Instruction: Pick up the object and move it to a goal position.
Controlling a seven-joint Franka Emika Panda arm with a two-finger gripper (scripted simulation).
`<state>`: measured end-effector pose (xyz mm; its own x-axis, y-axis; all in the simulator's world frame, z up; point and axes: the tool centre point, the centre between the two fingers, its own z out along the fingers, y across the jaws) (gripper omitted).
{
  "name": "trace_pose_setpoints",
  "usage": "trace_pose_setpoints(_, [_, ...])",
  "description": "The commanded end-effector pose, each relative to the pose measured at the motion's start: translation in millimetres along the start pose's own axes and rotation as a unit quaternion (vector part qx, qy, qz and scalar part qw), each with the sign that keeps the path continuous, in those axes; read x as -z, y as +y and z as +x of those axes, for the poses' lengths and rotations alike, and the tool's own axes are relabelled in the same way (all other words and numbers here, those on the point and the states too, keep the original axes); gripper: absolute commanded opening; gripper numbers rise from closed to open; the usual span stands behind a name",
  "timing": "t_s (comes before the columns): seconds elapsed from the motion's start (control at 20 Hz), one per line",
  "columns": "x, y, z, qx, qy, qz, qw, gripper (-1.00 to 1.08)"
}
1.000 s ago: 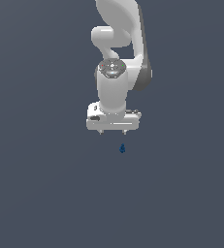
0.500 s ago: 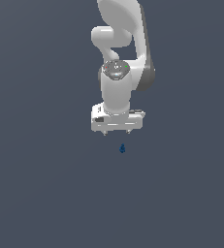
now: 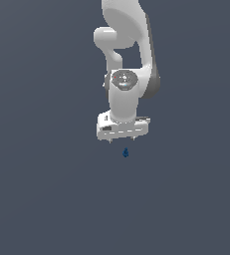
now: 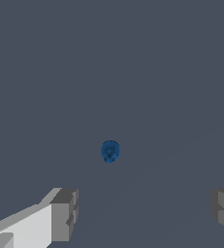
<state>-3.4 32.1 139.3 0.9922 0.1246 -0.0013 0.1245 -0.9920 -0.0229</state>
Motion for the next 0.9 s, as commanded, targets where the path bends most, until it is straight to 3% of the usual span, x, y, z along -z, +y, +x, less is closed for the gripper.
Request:
trace_pose_setpoints(0.0, [-14.5,-7.0,1.7,0.027,-0.001,-0.004,0.9996,1.0])
trace_pose_setpoints(0.35, [-44.3,-22.0,4.5,0.085,0.0,-0.011,0.9963,1.0])
trace_pose_setpoints(0.85, [-60.0,-22.9,3.8,0.088,-0.001,-0.011,0.996,1.0])
